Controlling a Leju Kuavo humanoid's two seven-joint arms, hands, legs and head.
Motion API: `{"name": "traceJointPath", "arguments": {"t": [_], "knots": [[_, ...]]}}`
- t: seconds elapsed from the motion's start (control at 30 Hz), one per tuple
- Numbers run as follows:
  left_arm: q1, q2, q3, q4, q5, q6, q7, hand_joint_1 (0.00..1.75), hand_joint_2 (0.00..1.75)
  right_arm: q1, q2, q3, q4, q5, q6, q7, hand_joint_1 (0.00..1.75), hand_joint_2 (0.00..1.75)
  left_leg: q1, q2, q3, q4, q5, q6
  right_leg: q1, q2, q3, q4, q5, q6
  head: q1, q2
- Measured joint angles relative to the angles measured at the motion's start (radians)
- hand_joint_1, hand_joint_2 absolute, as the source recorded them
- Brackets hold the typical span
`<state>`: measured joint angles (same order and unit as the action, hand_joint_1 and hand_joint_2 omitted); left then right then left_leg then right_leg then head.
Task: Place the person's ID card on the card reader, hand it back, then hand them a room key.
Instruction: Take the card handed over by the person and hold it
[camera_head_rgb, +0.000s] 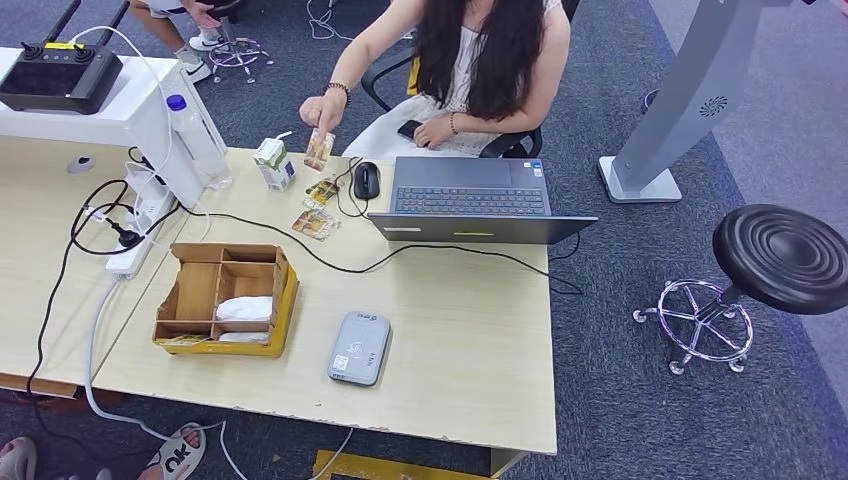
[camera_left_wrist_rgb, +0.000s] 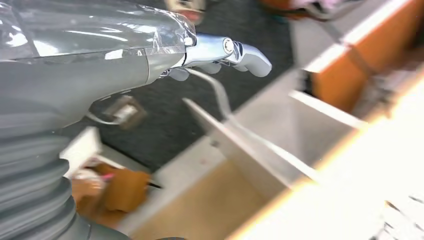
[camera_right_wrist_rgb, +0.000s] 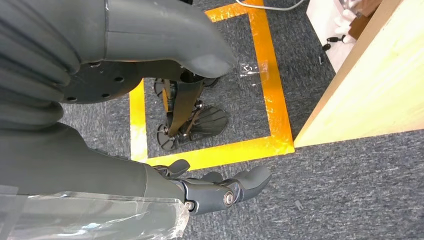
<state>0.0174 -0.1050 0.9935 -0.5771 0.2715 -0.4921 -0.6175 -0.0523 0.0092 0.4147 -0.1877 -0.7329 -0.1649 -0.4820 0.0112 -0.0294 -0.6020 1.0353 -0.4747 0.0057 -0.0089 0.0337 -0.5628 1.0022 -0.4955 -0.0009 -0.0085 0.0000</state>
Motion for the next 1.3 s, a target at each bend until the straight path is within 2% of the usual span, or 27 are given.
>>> {"name": "traceJointPath", "arguments": {"t": [0.17, 0.37, 0.77, 1.0, 1.3], "knots": [[0.003, -0.040, 0.048, -0.160, -0.015, -0.071, -0.005, 0.00, 1.75, 0.000, 0.000, 0.008, 0.004, -0.010, -0.001, 0.000, 0.00, 0.00, 0.000, 0.000, 0.000, 0.000, 0.000, 0.000, 0.000, 0.000, 0.000, 0.000, 0.000, 0.000, 0.000, 0.000], [0.012, -0.073, 0.044, -0.387, -0.008, -0.081, -0.005, 0.00, 1.75, -0.003, 0.000, 0.027, 0.006, -0.010, -0.001, 0.007, 0.00, 0.00, 0.000, 0.000, 0.000, 0.000, 0.000, 0.000, 0.000, 0.000, 0.000, 0.000, 0.000, 0.000, 0.000, 0.000], [0.036, -0.095, -0.097, -0.804, -0.026, 0.000, -0.037, 0.00, 1.75, -0.020, 0.002, 0.075, 0.007, 0.006, -0.003, 0.045, 0.00, 0.00, 0.000, 0.000, 0.000, 0.000, 0.000, 0.000, 0.000, 0.000, 0.000, 0.001, 0.000, 0.000, 0.000, 0.000], [-0.008, -0.064, -0.241, -0.946, -0.116, 0.128, -0.043, 0.00, 1.75, -0.038, 0.006, 0.111, 0.007, 0.030, -0.003, 0.079, 0.00, 0.00, 0.000, 0.000, 0.001, 0.000, 0.001, -0.001, 0.000, 0.000, 0.000, 0.001, 0.001, -0.001, 0.000, 0.000], [-0.115, 0.005, -0.399, -0.959, -0.323, 0.290, 0.030, 0.00, 1.75, -0.052, 0.016, 0.141, 0.007, 0.053, -0.002, 0.106, 0.00, 0.00, 0.000, 0.000, 0.001, 0.000, 0.002, -0.003, 0.000, 0.000, 0.000, 0.001, 0.001, -0.001, 0.000, 0.000]]}}
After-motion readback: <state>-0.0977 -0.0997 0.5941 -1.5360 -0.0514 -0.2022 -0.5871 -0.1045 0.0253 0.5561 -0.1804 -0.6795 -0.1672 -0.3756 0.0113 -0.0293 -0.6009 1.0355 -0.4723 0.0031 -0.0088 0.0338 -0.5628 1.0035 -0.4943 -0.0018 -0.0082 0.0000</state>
